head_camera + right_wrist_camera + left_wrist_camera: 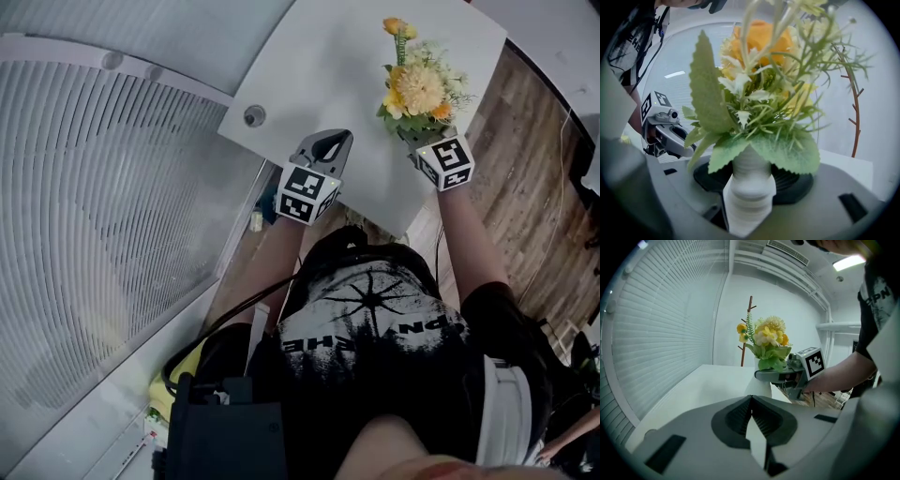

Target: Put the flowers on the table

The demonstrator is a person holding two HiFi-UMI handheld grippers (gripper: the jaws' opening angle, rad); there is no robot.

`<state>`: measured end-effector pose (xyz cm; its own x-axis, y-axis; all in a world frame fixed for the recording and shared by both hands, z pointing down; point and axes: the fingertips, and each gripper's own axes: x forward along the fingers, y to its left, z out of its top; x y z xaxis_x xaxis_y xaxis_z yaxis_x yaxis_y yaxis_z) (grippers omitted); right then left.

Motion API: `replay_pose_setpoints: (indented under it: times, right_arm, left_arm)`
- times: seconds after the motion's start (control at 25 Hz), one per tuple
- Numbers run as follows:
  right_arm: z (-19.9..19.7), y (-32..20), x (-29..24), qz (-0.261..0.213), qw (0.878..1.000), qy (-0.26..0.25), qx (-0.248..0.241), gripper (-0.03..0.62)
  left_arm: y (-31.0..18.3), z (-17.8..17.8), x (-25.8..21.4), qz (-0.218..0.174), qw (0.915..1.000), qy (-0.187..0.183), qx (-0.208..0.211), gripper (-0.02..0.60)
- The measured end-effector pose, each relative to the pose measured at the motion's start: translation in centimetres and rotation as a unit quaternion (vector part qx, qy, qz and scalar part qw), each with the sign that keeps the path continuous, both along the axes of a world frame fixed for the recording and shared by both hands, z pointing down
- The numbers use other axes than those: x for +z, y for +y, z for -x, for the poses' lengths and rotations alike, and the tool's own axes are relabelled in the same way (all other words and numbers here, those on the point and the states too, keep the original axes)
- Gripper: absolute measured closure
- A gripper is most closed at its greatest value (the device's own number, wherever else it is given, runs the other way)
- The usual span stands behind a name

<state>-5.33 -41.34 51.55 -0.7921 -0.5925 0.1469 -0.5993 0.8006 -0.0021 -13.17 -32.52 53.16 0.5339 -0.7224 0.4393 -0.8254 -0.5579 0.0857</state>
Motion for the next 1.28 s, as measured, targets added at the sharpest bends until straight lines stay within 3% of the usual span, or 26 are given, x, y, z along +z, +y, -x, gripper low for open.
replay_pose_setpoints:
  times: [0.16,0.56,0.72,0.96,1.28]
  right_arm:
    - [-0.2,1.0,-1.4,-0.013,1.0,-0.01,0.002,0.342]
    - [1.8,-2.4,1.6,0.002,1.0,-0.02,-0.005,0.341]
    - [1.9,-2.8,1.9,0.008,1.0,-0.02,0.0,0.307]
    - [0.1,0.1,2.6,0.035,0.999,-0.008,0.006,0.301]
    - [-5.6,4.4,1.8,0.05,0.999,0.003,0.006,0.301]
  left_arm:
    - [1.2,-0.2,-0.6,-0.002,1.0,-0.001,-0.001,0.569]
    - [-1.8,0.9,2.6,0.02,0.9997,0.016,0.007,0.569]
    - [-1.9,0.8,2.6,0.016,0.9997,0.015,0.012,0.569]
    - [-0.9,-0.2,2.2,0.012,0.9997,0.023,0.004,0.569]
    - [-0.3,-4.5,-0.2,-0.021,0.9987,0.045,0.001,0.569]
